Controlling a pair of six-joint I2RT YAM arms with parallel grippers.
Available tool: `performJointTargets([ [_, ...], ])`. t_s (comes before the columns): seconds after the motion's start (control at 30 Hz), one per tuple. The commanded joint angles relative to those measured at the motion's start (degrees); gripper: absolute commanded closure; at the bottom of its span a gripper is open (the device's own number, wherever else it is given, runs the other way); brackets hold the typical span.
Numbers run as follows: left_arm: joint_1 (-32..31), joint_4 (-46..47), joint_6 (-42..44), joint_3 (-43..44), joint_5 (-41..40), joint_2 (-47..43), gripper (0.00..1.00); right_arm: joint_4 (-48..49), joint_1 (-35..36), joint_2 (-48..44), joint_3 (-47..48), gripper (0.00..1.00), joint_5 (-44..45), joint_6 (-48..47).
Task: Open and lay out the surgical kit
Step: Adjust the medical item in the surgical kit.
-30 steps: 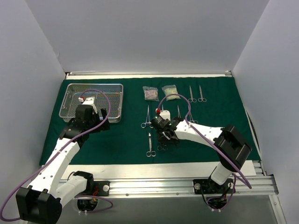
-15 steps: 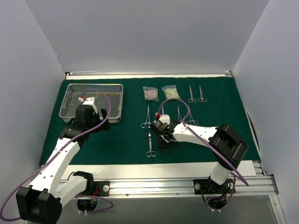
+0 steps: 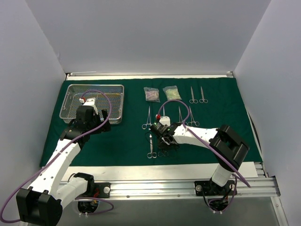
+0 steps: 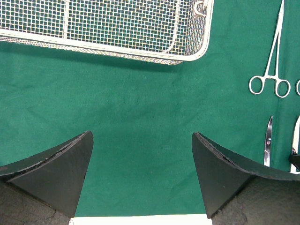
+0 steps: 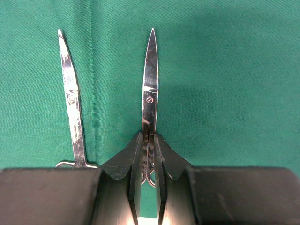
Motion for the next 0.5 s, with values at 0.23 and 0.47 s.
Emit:
performJointTargets([
  [0.23,0.1,2.8,1.0,0.1,-0.4,-0.1,0.05,-2.8,0.6,-2.1,-1.0,0.87,2.0,1.7],
  [0.47,0.0,2.2,0.8,0.2,0.1,-0.4,0.05,-4.6,0.6,-4.1,1.5,0.61,3.6,2.2],
])
